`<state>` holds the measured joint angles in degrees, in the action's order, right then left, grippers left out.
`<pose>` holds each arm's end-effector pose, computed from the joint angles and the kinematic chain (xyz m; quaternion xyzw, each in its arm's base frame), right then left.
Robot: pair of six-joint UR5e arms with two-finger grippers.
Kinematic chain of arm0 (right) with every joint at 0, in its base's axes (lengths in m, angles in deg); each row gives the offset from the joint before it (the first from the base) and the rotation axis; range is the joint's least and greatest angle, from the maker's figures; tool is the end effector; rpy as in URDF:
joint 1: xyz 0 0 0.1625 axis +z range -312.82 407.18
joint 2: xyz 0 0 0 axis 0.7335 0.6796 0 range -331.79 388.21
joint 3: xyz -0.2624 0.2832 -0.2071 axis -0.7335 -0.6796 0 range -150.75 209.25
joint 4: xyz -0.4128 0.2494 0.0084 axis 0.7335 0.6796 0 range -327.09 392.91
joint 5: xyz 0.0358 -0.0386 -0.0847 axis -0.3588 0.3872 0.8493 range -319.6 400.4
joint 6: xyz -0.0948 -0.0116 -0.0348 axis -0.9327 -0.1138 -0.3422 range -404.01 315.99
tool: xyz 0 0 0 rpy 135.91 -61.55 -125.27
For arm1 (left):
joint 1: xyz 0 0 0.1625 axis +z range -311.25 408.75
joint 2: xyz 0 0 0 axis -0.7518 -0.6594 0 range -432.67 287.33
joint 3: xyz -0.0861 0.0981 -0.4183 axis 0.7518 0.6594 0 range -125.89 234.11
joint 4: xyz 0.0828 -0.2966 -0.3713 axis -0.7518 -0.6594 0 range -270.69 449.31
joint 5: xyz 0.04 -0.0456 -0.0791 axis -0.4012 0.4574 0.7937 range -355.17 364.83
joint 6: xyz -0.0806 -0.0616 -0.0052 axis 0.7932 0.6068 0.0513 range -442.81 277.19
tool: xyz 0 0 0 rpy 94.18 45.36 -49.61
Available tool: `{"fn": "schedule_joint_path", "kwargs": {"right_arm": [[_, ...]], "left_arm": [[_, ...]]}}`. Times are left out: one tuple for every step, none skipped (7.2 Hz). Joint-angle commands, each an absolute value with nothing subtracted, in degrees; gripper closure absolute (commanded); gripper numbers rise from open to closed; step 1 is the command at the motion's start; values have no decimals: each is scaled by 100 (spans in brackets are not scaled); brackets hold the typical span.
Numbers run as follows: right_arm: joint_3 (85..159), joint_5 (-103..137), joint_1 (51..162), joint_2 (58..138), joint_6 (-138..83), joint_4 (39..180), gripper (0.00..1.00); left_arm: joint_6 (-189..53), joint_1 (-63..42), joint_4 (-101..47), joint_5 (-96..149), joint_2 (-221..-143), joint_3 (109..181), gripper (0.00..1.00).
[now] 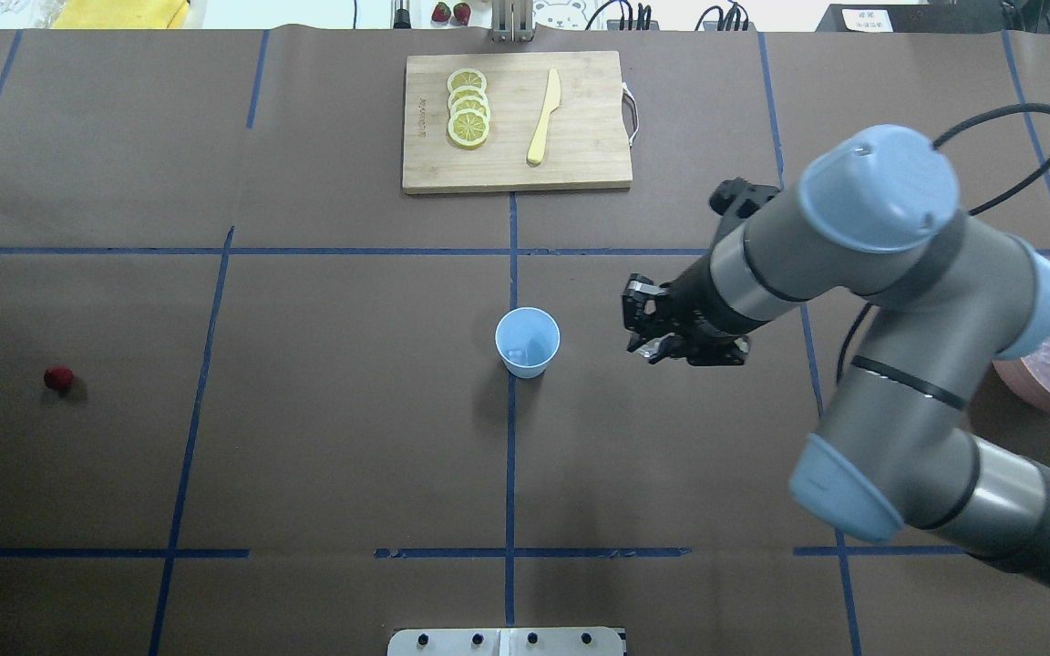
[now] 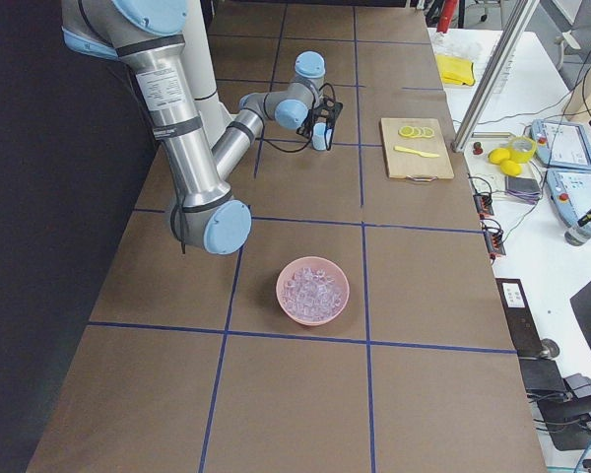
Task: Put ice and strawberries in cup
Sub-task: 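Carry the ice cube in the right gripper over the blue cup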
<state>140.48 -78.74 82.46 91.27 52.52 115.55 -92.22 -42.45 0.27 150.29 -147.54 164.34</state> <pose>-0.4719 -0.4365 0.1757 -0.1038 -0.4920 0.1961 0.8419 -0.0591 -0.4498 0.5946 0.0748 0.4600 0.0801 0.8811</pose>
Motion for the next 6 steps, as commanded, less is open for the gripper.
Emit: {"fn": "schedule_joint_path", "kwargs": {"right_arm": [[13316,-7482,7962,8386,5557,11588,100],[12766,-7482,7927,7993,5548,11579,99],[12525,-7482,7892,7823,5565,11579,99],[12497,-7474,7891,7804,5566,11570,98],[12470,-7447,7883,7795,5557,11570,98],[12461,-7404,7865,7795,5531,11570,92]], "left_arm": [[-9222,-4248,27,15029,-14746,16441,0],[-9222,-4248,27,15029,-14746,16441,0],[-9222,-4248,27,15029,-14746,16441,0],[-9222,-4248,27,15029,-14746,16459,0],[-9222,-4248,27,15029,-14729,16493,0],[-9222,-4248,36,15029,-14685,16572,0]]}}
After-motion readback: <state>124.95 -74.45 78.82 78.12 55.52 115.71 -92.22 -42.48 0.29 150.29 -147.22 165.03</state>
